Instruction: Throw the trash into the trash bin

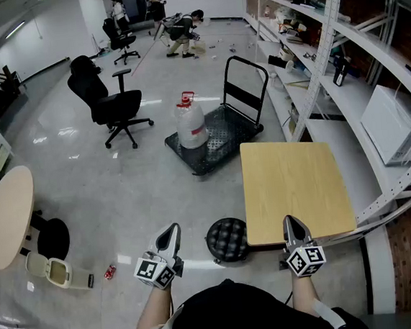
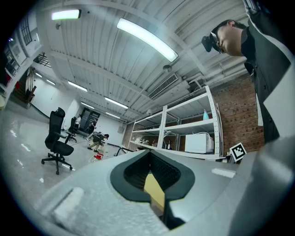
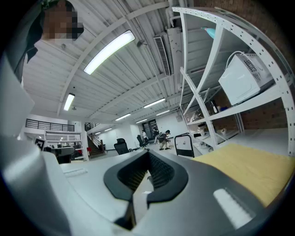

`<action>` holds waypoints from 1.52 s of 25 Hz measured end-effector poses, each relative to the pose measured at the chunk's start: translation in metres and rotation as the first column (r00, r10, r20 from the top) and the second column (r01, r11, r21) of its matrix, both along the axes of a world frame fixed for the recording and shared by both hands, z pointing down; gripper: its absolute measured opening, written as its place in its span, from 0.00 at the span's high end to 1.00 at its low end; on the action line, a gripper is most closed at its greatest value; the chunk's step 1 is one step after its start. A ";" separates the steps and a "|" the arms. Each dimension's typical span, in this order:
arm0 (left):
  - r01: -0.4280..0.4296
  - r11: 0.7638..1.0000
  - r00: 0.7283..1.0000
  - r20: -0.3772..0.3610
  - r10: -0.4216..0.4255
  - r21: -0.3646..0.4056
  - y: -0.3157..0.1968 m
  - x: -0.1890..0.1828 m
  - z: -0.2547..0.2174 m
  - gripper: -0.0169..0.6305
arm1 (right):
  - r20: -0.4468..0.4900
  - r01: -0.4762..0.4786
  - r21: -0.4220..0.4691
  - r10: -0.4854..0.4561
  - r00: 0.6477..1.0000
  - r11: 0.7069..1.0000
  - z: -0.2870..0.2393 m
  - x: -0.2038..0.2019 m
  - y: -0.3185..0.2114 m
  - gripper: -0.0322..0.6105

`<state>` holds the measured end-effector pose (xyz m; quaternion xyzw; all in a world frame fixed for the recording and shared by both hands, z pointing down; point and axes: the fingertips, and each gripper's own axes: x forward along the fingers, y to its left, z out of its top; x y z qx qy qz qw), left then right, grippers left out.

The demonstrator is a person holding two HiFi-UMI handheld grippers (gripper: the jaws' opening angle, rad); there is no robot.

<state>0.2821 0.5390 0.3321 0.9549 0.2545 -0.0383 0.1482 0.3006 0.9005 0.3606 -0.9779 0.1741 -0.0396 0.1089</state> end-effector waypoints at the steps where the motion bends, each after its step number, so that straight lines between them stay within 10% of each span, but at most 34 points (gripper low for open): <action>1: 0.000 1.000 1.000 -0.006 0.000 0.003 0.000 -0.001 0.002 0.97 | 0.001 0.002 -0.001 -0.002 1.000 1.000 0.000 0.000 0.000 0.94; 22: -0.001 1.000 1.000 -0.020 0.001 -0.019 0.017 -0.011 0.000 0.97 | -0.020 0.049 0.010 -0.049 0.999 0.999 -0.005 -0.010 0.003 0.94; 38: 0.188 0.981 0.981 0.053 -0.185 -0.053 0.017 -0.049 0.013 0.97 | -0.008 0.237 0.021 -0.237 0.972 0.971 0.004 0.008 0.001 0.94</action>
